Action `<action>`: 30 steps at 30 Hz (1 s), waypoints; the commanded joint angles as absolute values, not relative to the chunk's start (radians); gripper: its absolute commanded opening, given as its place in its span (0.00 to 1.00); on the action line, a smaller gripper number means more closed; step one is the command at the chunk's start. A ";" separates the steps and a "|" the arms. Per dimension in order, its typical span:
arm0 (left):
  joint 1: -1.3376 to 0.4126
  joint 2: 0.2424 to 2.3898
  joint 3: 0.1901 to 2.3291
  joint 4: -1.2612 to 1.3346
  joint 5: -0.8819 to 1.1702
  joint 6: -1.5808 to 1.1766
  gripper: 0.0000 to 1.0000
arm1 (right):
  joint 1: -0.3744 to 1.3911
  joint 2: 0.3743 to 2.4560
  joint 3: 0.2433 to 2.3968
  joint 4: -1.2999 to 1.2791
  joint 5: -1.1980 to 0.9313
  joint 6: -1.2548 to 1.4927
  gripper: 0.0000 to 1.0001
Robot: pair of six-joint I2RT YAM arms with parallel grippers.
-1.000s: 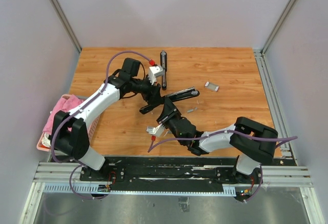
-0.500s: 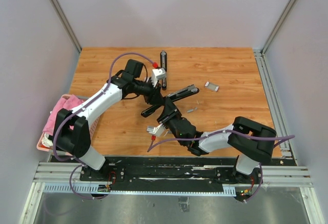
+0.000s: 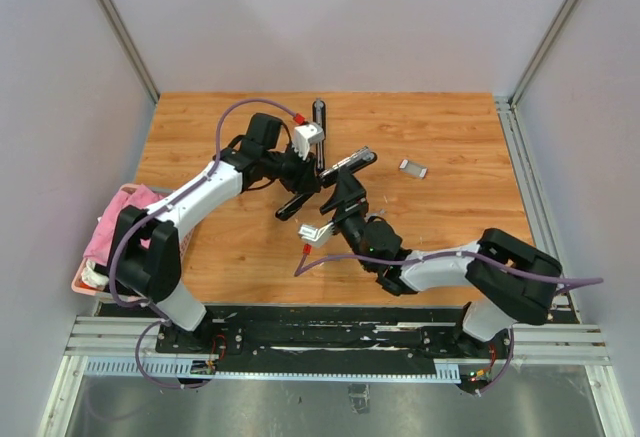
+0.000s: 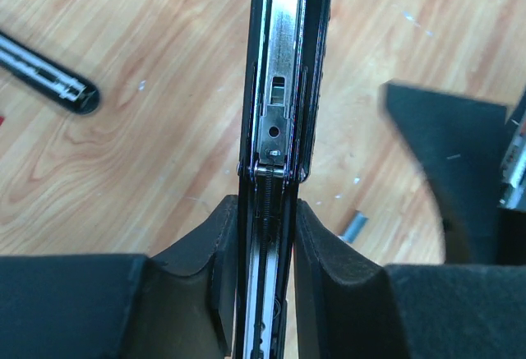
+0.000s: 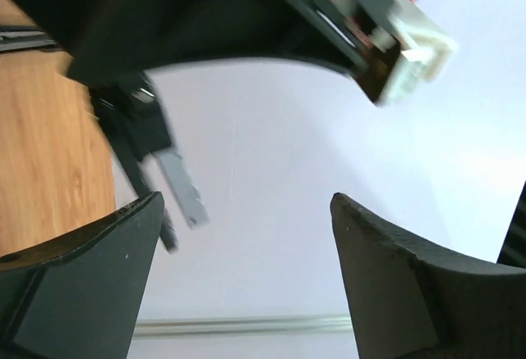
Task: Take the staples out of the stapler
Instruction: Place the stapler at the center of the board.
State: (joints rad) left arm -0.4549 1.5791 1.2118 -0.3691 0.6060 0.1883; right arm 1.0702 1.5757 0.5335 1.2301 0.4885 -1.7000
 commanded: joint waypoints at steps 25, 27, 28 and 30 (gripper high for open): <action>-0.603 1.874 1.427 -0.191 0.103 -0.031 0.00 | 0.593 1.021 0.616 0.412 0.270 -0.930 0.85; -0.620 1.894 1.447 -0.198 0.050 -0.050 0.00 | 0.584 1.022 0.619 0.406 0.272 -0.917 0.85; -0.628 1.908 1.461 -0.202 0.024 -0.058 0.00 | 0.581 1.022 0.621 0.404 0.277 -0.913 0.85; -0.642 1.934 1.491 -0.215 -0.023 -0.073 0.00 | 0.574 1.020 0.625 0.401 0.281 -0.903 0.85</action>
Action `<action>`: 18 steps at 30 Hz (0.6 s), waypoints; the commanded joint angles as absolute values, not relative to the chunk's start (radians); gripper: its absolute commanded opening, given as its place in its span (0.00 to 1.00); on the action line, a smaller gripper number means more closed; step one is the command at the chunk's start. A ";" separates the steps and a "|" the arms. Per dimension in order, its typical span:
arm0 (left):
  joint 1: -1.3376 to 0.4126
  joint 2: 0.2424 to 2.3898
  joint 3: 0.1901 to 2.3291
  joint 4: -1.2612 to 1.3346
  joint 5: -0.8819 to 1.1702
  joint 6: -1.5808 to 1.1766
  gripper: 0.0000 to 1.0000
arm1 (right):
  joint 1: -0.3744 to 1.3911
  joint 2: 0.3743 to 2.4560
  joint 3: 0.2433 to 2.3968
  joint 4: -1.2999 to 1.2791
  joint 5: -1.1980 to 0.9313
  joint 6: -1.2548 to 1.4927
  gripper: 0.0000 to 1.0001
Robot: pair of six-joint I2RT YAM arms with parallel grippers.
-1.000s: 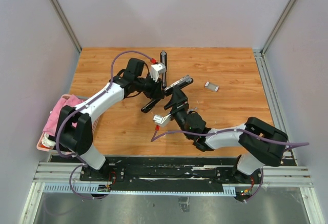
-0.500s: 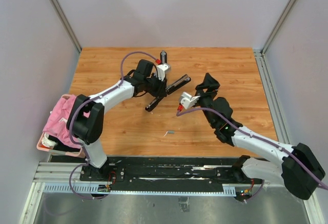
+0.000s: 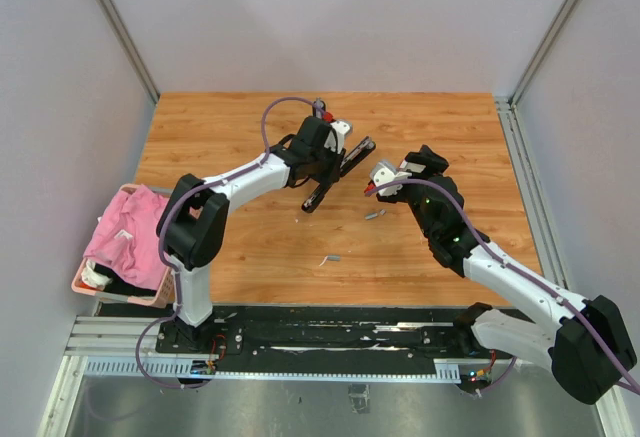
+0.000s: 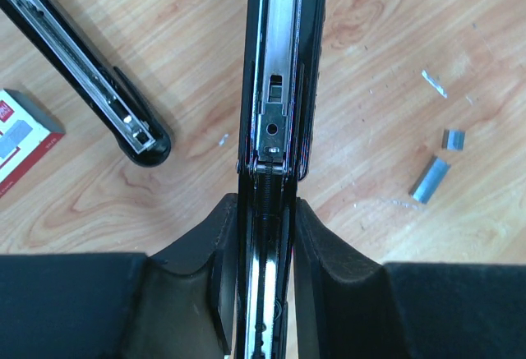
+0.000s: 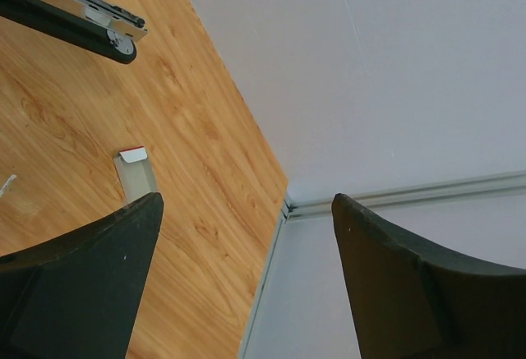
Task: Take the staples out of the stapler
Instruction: Place the stapler at the center of the board.
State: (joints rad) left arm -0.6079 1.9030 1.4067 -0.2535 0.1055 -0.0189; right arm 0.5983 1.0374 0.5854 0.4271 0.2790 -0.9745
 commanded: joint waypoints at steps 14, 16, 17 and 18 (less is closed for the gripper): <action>-0.666 2.208 1.875 -0.384 -0.269 -0.262 0.00 | 0.512 0.995 0.617 0.387 0.287 -0.862 0.85; -0.667 2.261 1.958 -0.426 -0.309 -0.296 0.00 | 0.503 0.996 0.614 0.388 0.287 -0.857 0.85; -0.667 2.286 1.998 -0.447 -0.322 -0.312 0.00 | 0.498 0.997 0.615 0.387 0.287 -0.855 0.85; -0.668 2.316 2.043 -0.470 -0.339 -0.327 0.00 | 0.493 0.998 0.613 0.387 0.286 -0.854 0.85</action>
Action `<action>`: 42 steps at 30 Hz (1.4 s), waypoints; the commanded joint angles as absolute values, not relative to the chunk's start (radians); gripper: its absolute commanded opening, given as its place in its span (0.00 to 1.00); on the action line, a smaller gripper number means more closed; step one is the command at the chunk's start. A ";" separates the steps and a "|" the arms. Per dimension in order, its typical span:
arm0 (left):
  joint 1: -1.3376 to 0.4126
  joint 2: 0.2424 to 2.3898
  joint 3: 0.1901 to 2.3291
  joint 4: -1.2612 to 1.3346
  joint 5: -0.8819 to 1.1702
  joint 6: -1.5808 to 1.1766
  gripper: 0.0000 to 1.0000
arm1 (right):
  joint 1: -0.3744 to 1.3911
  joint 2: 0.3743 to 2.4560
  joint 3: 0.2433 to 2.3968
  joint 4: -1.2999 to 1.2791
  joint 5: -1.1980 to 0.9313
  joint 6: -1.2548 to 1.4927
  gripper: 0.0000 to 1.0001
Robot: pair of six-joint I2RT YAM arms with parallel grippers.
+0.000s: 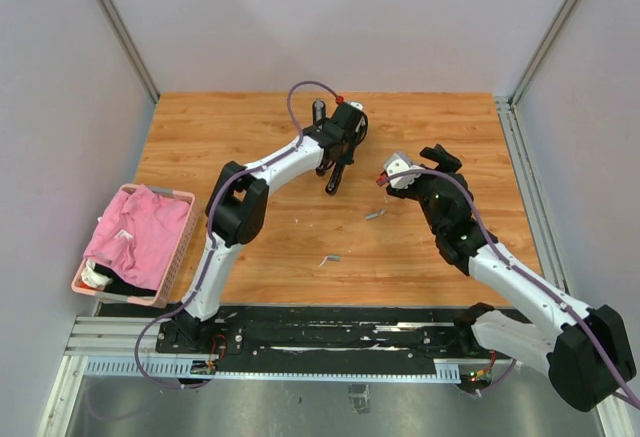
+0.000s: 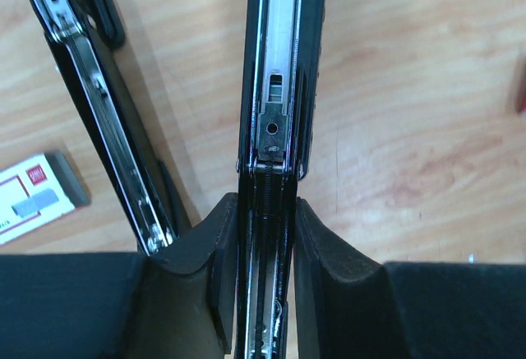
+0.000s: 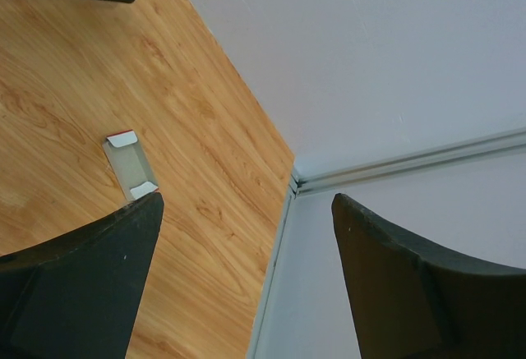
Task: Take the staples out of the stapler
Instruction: Place the stapler at the center of the board.
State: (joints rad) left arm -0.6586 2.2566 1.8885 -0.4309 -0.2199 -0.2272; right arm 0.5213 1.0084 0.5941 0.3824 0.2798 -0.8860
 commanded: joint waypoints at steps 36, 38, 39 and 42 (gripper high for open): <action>-0.676 2.658 2.435 -0.491 -0.446 -0.476 0.29 | 0.456 1.000 0.599 0.382 0.279 -0.838 0.85; -0.676 2.658 2.436 -0.490 -0.436 -0.475 0.32 | 0.456 0.999 0.599 0.381 0.281 -0.838 0.85; -0.676 2.658 2.436 -0.490 -0.431 -0.474 0.33 | 0.456 0.999 0.600 0.381 0.280 -0.837 0.85; -0.676 2.657 2.436 -0.490 -0.425 -0.471 0.38 | 0.456 0.999 0.601 0.382 0.279 -0.836 0.85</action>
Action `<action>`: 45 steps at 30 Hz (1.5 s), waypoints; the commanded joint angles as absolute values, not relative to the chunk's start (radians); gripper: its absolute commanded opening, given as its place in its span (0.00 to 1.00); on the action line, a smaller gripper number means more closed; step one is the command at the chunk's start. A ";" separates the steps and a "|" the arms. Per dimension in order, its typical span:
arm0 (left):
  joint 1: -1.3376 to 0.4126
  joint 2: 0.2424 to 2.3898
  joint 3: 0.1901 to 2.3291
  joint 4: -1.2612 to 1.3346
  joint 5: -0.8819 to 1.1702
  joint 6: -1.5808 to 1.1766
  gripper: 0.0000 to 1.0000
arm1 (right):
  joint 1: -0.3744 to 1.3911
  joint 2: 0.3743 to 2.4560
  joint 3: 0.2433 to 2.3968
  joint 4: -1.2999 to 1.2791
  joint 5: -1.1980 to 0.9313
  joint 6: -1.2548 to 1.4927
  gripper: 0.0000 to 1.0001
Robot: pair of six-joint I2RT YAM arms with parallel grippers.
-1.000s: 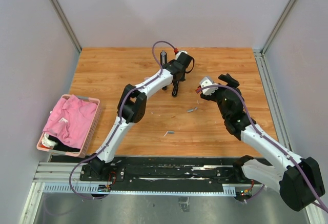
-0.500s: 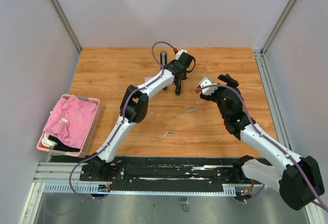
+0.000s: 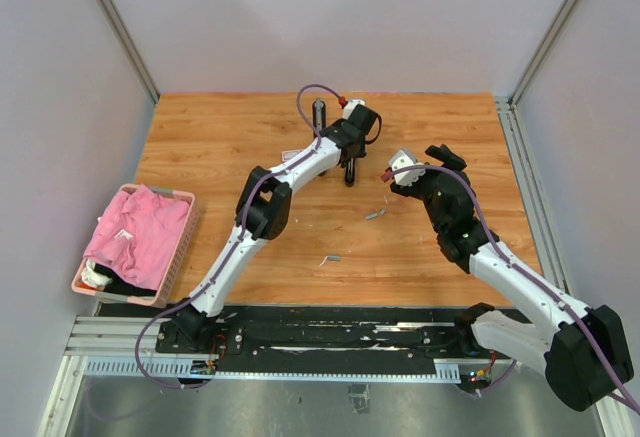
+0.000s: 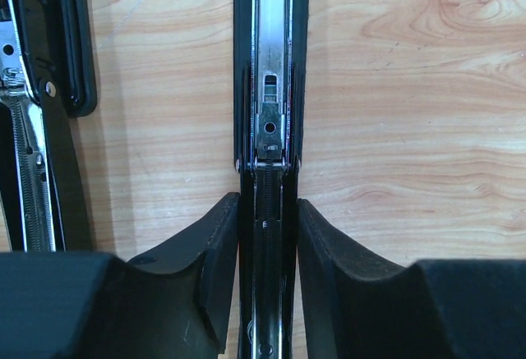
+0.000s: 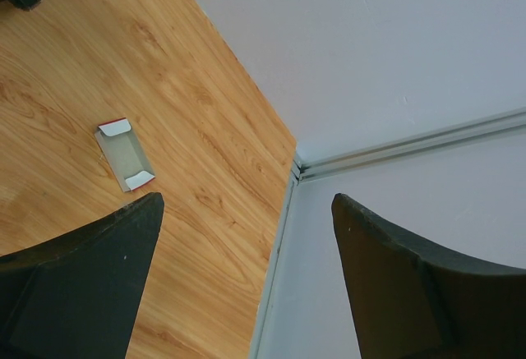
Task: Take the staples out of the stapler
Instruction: Place the stapler at the center of the board.
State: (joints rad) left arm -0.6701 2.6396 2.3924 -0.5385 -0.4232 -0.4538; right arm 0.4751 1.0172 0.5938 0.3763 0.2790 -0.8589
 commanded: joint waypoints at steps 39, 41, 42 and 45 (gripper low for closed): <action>-0.415 1.456 1.386 -0.382 -0.372 0.039 0.98 | 0.470 1.255 0.992 -0.029 -0.033 -0.383 0.85; -0.379 1.328 1.238 -0.390 -0.343 0.092 0.98 | 0.496 1.305 1.025 -0.046 0.007 -0.359 0.85; -0.361 1.266 1.170 -0.391 -0.343 0.112 0.98 | 0.507 1.330 1.043 -0.056 0.017 -0.355 0.85; -0.325 1.074 0.991 -0.408 -0.307 0.187 0.98 | 0.525 1.423 1.092 -0.056 0.022 -0.341 0.85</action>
State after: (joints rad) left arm -0.3626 1.2785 1.1561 -0.3950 -0.3462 0.0437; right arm 0.4927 1.3373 1.0245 -0.0093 0.0242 -0.4141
